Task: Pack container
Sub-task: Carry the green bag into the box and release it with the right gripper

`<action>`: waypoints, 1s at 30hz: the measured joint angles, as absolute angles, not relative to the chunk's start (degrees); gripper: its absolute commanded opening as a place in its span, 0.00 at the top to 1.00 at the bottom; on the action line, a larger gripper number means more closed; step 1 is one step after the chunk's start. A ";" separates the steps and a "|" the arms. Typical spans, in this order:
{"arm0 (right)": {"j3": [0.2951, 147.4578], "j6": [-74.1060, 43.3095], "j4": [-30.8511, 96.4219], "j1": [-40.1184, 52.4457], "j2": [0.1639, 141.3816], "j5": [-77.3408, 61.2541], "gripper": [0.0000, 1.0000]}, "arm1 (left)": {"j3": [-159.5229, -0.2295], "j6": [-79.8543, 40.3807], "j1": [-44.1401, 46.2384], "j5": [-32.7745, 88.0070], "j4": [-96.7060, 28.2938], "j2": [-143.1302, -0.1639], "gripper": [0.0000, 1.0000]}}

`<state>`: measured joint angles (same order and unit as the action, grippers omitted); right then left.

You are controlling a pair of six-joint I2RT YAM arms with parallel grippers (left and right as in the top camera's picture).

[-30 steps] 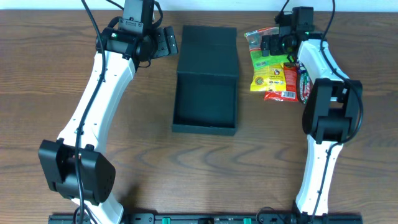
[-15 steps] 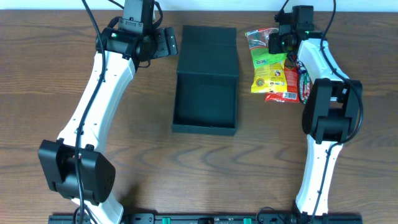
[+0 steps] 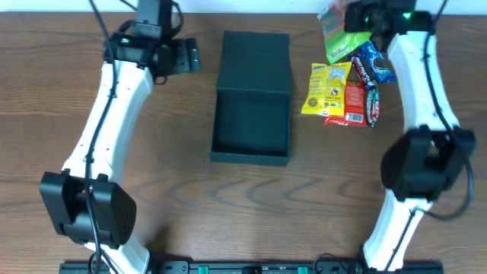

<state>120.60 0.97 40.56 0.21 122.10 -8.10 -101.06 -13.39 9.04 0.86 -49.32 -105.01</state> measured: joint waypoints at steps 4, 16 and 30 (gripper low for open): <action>122.10 -3.73 51.48 6.00 115.87 -8.29 0.99 | -101.06 -13.23 5.19 0.84 -51.64 -105.01 0.05; 120.81 -9.30 76.44 19.55 110.85 -6.94 0.99 | -101.06 -10.15 1.98 1.58 -53.19 -105.01 0.05; 67.75 -28.40 29.45 25.32 79.00 -10.35 0.99 | -101.06 -10.00 1.98 4.36 -54.06 -105.01 0.05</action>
